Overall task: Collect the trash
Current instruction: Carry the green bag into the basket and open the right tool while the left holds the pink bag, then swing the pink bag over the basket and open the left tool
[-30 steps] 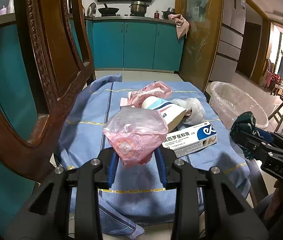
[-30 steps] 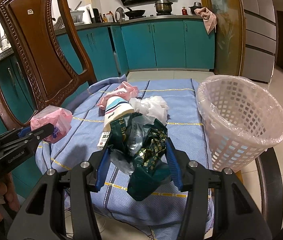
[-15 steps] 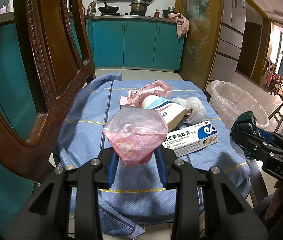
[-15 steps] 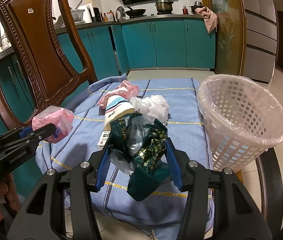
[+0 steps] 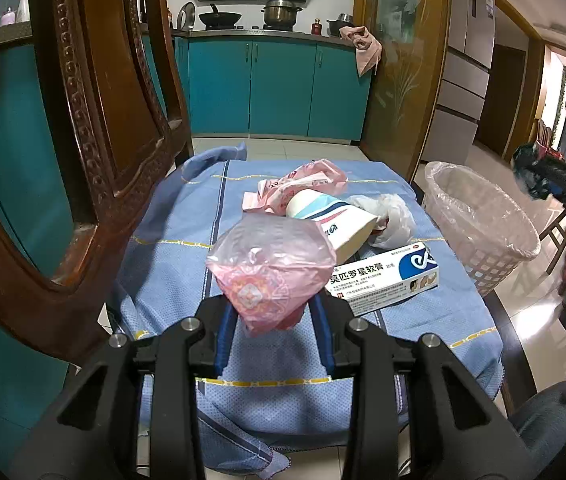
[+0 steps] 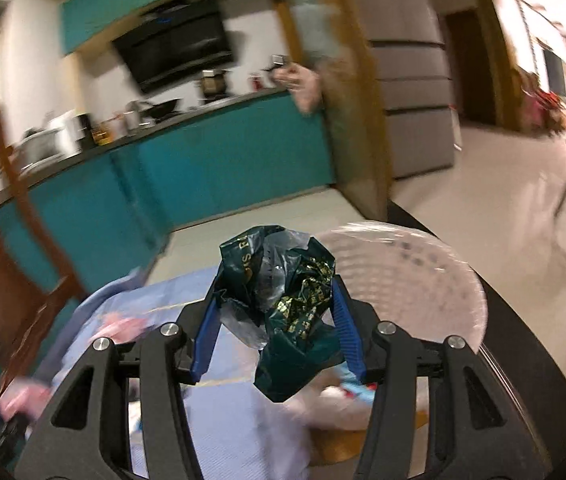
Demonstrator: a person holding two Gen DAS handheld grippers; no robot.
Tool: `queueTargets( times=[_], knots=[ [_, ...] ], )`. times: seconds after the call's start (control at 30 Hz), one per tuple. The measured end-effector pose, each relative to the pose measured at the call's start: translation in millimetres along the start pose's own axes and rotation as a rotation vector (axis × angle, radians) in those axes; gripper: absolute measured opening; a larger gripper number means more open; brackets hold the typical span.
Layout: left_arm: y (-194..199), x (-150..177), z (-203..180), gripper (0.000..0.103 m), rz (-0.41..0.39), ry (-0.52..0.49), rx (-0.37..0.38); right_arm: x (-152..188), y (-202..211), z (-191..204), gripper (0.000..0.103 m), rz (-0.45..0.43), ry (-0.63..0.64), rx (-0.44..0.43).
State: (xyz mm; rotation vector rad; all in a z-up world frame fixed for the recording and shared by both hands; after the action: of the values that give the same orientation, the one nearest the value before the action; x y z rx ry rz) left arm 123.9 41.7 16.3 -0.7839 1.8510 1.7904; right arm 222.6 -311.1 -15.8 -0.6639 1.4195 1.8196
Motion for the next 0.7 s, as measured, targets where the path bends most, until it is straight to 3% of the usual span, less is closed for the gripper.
queueTargets(
  times=[0.03,0.1,0.17,0.23,0.3,0.53,0.63,0.7],
  knots=[
    [0,0,0,0.035,0.001,0.000,0.000,0,-14,-7,0.066,0.040,-0.005,0.016],
    [-1,1,-1,0.035,0.002,-0.005,-0.001,4,-32,-21,0.069,0.101,-0.060,0.025],
    [-2,1,-3,0.035,0.003,-0.011,-0.004,6,-21,-28,0.072,0.101,-0.116,-0.018],
    [-3,1,-4,0.035,0.001,-0.013,-0.003,11,8,-25,0.087,0.019,-0.114,-0.046],
    [-4,1,-7,0.035,0.001,-0.022,-0.005,21,39,-25,0.096,-0.065,-0.133,-0.072],
    [0,-12,-38,0.035,0.001,-0.069,0.061,46,99,-34,0.097,-0.240,-0.219,-0.134],
    [0,-31,-72,0.036,-0.003,-0.112,0.141,52,117,-49,0.098,-0.326,-0.287,-0.132],
    [-2,-52,-104,0.037,-0.020,-0.130,0.233,56,125,-60,0.099,-0.383,-0.339,-0.112]
  ],
)
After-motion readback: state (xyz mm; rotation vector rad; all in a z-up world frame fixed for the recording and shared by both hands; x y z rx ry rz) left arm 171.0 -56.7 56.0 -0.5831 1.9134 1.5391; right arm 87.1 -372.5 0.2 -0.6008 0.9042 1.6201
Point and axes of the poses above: each gripper's, at about its wrist camera, not at the fingertips, and y roughly against the way its jaws point, z to its left, x to its underside, the point moved 1 cm from there along -y, roughly the way its jaws point, and after that the axes turned 10 degrees about z, right-handed, at the moved point
